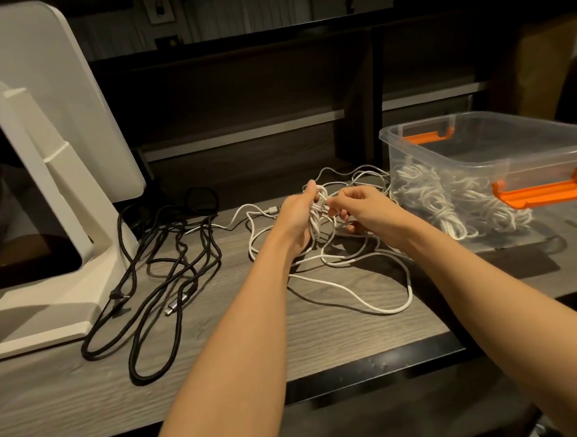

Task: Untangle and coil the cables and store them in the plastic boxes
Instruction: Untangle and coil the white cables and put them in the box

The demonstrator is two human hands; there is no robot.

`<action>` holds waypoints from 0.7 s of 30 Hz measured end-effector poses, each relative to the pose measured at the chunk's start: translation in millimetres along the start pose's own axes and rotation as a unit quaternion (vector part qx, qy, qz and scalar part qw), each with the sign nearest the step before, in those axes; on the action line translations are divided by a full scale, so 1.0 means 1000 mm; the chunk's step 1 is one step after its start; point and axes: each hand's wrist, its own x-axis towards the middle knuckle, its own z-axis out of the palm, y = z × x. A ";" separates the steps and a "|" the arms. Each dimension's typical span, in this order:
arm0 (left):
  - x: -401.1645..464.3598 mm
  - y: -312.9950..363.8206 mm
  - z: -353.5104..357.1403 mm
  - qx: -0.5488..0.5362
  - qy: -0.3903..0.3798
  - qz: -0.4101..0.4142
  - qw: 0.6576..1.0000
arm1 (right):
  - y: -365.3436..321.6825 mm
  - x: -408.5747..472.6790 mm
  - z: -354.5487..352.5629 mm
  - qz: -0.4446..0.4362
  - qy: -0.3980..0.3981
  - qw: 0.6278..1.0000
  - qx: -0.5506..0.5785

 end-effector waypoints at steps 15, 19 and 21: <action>-0.007 0.000 0.010 0.109 -0.030 0.048 0.992 | -0.006 -0.002 0.003 0.051 0.073 0.995 -0.051; -0.009 0.000 0.013 0.111 -0.034 0.063 0.991 | -0.008 -0.002 0.003 0.068 0.102 0.991 -0.044; -0.009 0.000 0.014 0.114 -0.041 0.071 0.990 | -0.008 -0.002 0.003 0.071 0.117 0.990 -0.024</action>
